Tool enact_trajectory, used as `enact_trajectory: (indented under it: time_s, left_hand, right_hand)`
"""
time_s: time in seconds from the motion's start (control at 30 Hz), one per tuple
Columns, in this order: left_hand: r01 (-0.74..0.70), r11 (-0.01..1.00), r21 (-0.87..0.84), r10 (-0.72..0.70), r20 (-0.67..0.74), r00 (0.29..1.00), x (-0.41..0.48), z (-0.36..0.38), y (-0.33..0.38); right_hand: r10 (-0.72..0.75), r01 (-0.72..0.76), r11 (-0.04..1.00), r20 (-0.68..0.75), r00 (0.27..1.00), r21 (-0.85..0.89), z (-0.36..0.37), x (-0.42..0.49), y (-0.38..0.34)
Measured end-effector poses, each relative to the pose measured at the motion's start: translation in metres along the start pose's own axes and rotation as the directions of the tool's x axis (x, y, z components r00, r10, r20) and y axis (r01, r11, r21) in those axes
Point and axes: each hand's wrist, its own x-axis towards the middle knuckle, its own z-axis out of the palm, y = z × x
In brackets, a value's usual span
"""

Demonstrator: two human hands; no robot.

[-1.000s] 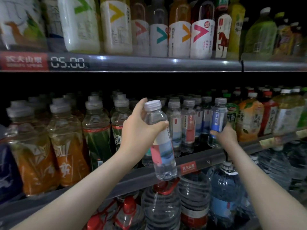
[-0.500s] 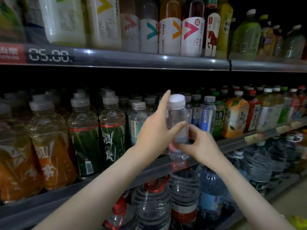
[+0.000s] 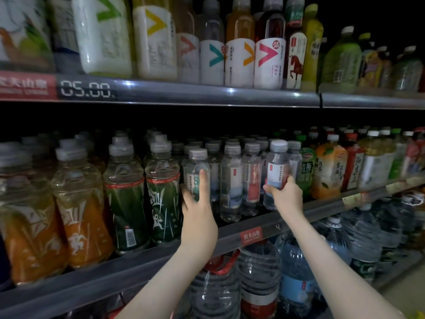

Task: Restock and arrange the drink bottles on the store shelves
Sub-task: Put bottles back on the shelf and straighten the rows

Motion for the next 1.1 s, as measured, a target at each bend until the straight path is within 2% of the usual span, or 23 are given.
enact_trajectory:
  time_s: [0.2,0.3,0.37,0.4,0.47,0.53,0.6,0.67,0.83,1.03,1.1]
  left_hand:
    - [0.006,0.993,0.118,-0.005,-0.005,1.000,0.006,0.003,-0.005]
    - [0.003,0.994,0.111,0.000,-0.028,1.000,0.007,0.006,-0.006]
    - [-0.005,0.995,0.100,0.010,-0.046,0.999,0.006,0.007,-0.007]
    - [-0.007,0.996,0.085,0.012,-0.051,0.999,0.005,0.007,-0.007]
    - [-0.010,0.999,0.044,0.012,-0.054,0.998,0.004,0.007,-0.007]
    - [-0.012,1.000,0.007,0.012,-0.045,0.999,0.004,0.004,-0.007]
    - [-0.011,1.000,-0.003,0.011,-0.041,0.999,0.003,0.002,-0.007]
    - [-0.008,1.000,0.014,0.008,-0.037,0.999,0.004,0.001,-0.009]
    - [-0.003,1.000,-0.005,0.002,-0.014,1.000,0.004,0.000,-0.012]
    - [-0.007,0.999,0.038,0.007,-0.013,1.000,-0.003,0.001,-0.013]
    - [-0.071,0.997,0.025,0.070,0.012,0.997,-0.017,-0.007,-0.012]
  right_hand:
    - [0.056,-0.053,0.992,0.026,0.998,-0.117,0.012,0.010,0.011]
    - [-0.027,0.006,0.952,-0.066,0.997,-0.305,0.014,-0.003,0.010]
    - [-0.184,0.151,0.946,-0.095,0.978,-0.287,0.020,-0.021,0.003]
    - [-0.285,0.265,0.927,-0.042,0.958,-0.264,0.024,-0.032,-0.003]
    - [-0.471,0.497,0.820,0.160,0.867,-0.283,0.039,-0.050,-0.013]
    - [-0.533,0.617,0.684,0.311,0.787,-0.390,0.054,-0.059,-0.017]
    - [-0.490,0.603,0.615,0.352,0.797,-0.509,0.061,-0.057,-0.016]
    - [-0.427,0.554,0.624,0.354,0.832,-0.551,0.062,-0.052,-0.015]
    - [-0.418,0.550,0.707,0.365,0.832,-0.444,0.051,-0.046,-0.008]
    - [-0.410,0.552,0.724,0.385,0.827,-0.414,0.044,-0.046,-0.008]
    - [-0.409,0.544,0.733,0.375,0.832,-0.409,0.040,-0.059,-0.008]
